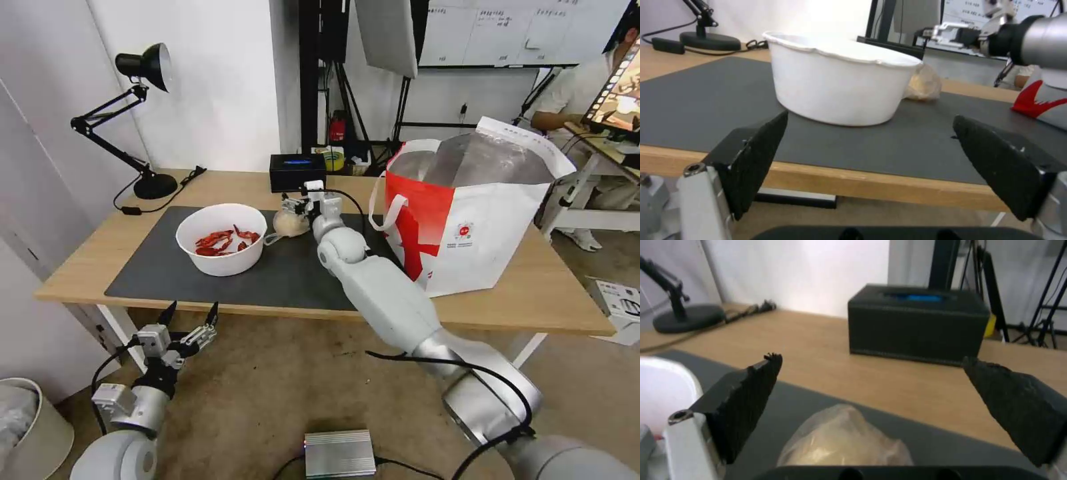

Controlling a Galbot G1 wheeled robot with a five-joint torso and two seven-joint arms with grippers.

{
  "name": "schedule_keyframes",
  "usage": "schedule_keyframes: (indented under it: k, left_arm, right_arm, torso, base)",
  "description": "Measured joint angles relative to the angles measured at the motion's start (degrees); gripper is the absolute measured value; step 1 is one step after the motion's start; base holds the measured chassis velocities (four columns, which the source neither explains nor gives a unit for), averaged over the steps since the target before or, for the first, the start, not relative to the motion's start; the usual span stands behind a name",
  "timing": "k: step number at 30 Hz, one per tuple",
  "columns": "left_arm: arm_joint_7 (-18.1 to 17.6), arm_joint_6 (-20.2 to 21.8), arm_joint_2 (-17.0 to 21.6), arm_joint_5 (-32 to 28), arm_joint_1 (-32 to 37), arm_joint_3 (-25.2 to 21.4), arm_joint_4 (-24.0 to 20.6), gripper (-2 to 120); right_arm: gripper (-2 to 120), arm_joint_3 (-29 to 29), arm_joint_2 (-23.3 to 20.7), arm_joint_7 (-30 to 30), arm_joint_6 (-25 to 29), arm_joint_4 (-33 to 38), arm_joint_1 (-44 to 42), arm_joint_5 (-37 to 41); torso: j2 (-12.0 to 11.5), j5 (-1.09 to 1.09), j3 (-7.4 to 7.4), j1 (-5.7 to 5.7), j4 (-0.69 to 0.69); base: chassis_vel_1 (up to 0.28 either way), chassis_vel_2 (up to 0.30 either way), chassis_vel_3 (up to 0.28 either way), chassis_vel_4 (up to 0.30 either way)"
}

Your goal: Pick up the trash from the table and place it into the takeout bag.

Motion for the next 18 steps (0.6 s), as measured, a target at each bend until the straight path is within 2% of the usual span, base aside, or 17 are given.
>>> schedule_keyframes:
  k: [9, 18]
  left_arm:
    - [0.02, 0.02, -0.13, 0.39, -0.23, 0.51, 0.18, 100]
    - [0.02, 0.09, -0.27, 0.51, -0.57, 1.06, 0.31, 100]
  right_arm:
    - [100, -0.30, 0.28, -0.96, -1.43, -4.62, 0.75, -0.30]
    - [100, -0.68, 0.30, -5.43, 1.39, -7.19, 0.14, -1.56]
  torso:
    - [0.00, 0.00, 0.00, 0.00, -0.02]
    - [0.00, 0.00, 0.00, 0.00, -0.01]
  base:
    - [0.000, 0.000, 0.000, 0.000]
    - [0.000, 0.000, 0.000, 0.000]
